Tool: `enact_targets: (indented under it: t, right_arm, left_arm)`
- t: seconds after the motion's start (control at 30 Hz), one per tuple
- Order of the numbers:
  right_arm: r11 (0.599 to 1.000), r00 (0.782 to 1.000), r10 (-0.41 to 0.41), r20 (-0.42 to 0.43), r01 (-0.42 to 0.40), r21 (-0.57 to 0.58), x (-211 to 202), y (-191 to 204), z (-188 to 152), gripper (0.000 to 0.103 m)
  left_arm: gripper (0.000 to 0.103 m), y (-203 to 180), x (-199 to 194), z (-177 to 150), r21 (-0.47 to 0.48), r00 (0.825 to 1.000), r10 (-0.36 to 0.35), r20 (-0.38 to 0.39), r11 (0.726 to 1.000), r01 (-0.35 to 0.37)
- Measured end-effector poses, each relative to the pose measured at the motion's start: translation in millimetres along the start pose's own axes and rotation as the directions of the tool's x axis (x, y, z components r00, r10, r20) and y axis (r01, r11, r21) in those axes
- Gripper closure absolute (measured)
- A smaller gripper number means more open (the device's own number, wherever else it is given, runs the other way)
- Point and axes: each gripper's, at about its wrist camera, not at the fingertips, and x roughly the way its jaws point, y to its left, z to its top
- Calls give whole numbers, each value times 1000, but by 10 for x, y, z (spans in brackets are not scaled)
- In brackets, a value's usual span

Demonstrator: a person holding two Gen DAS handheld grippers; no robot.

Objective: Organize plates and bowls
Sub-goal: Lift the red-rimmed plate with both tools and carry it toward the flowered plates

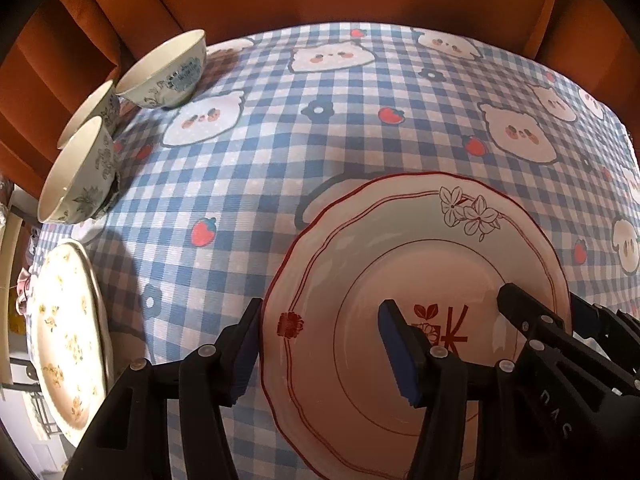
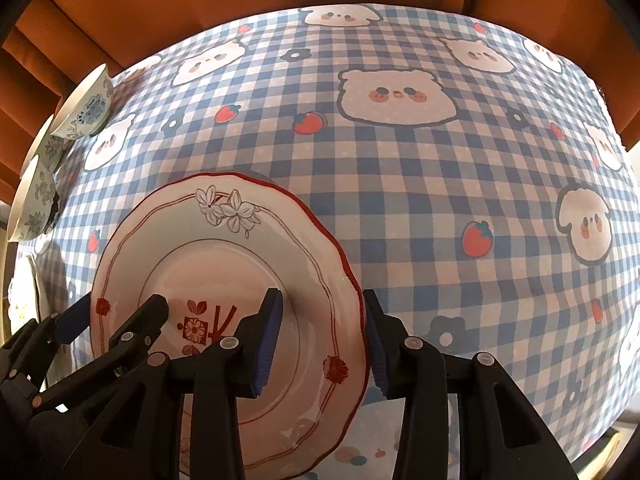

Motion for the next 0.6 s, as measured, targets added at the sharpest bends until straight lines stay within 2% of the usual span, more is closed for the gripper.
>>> enact_targets:
  t: [0.2, 0.4, 0.6]
  right_arm:
    - [1000, 1000, -10, 18, 10, -7, -132, 35, -50, 59]
    - [1000, 999, -24, 40, 25, -5, -297, 131, -93, 58]
    - [999, 997, -50, 65, 49, 12, -455, 324, -159, 59]
  left_arm:
    - [45, 81, -117, -43, -18, 1000, -23, 6, 1000, 23]
    - [45, 220, -302, -89, -26, 998, -46, 43, 999, 47]
    - [45, 418, -426, -148, -11, 994, -82, 66, 997, 83]
